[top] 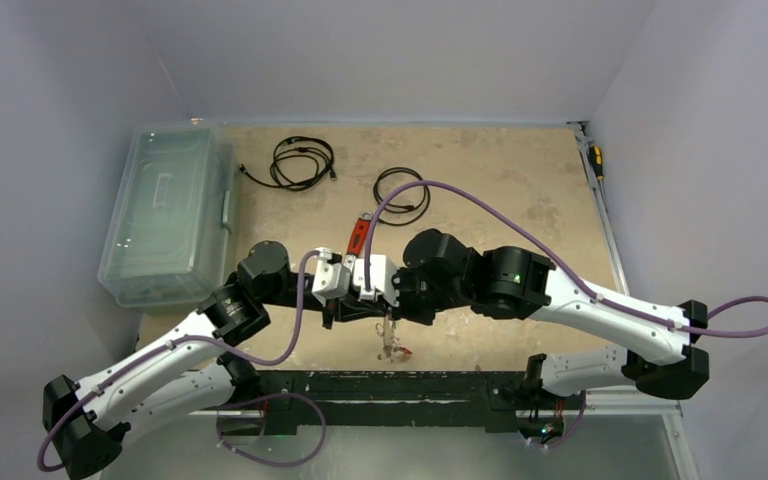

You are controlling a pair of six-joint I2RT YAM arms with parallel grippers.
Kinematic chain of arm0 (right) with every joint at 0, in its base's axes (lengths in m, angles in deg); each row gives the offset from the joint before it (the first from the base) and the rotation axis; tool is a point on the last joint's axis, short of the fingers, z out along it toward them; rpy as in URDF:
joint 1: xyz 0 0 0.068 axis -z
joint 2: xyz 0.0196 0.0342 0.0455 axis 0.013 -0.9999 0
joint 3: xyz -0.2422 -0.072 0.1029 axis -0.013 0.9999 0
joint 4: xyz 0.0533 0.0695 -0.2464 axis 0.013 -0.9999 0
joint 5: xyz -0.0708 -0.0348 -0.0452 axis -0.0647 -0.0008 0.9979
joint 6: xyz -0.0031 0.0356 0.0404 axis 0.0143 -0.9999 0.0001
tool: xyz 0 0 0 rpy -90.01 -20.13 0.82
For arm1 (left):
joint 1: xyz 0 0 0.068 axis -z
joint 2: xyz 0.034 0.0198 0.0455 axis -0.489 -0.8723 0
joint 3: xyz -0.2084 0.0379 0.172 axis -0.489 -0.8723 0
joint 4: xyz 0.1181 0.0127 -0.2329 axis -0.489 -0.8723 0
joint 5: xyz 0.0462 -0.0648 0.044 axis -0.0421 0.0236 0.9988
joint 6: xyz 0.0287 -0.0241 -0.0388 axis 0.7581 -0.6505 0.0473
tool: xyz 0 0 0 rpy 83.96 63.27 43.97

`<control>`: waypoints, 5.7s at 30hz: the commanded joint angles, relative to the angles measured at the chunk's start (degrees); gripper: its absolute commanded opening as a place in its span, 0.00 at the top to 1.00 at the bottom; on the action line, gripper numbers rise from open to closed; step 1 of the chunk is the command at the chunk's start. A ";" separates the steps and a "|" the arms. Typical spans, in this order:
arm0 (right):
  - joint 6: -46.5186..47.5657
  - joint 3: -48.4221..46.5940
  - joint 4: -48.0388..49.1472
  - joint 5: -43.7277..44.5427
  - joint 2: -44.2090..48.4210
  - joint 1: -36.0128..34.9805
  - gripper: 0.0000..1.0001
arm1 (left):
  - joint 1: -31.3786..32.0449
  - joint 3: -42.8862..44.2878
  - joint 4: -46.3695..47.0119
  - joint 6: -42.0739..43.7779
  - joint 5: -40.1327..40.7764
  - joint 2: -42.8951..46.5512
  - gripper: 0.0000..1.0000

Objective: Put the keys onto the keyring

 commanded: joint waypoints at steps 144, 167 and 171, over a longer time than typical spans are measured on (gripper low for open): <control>-24.45 36.39 56.29 0.97 21.01 2.84 0.57 | 0.13 1.72 -1.93 3.11 10.67 12.61 1.00; -20.33 37.08 58.58 -2.58 20.94 3.18 0.70 | 0.19 1.52 -1.05 2.59 8.66 13.19 1.00; -19.68 37.93 59.74 -3.85 21.09 3.19 0.72 | 0.17 1.44 -0.87 2.50 8.00 13.24 1.00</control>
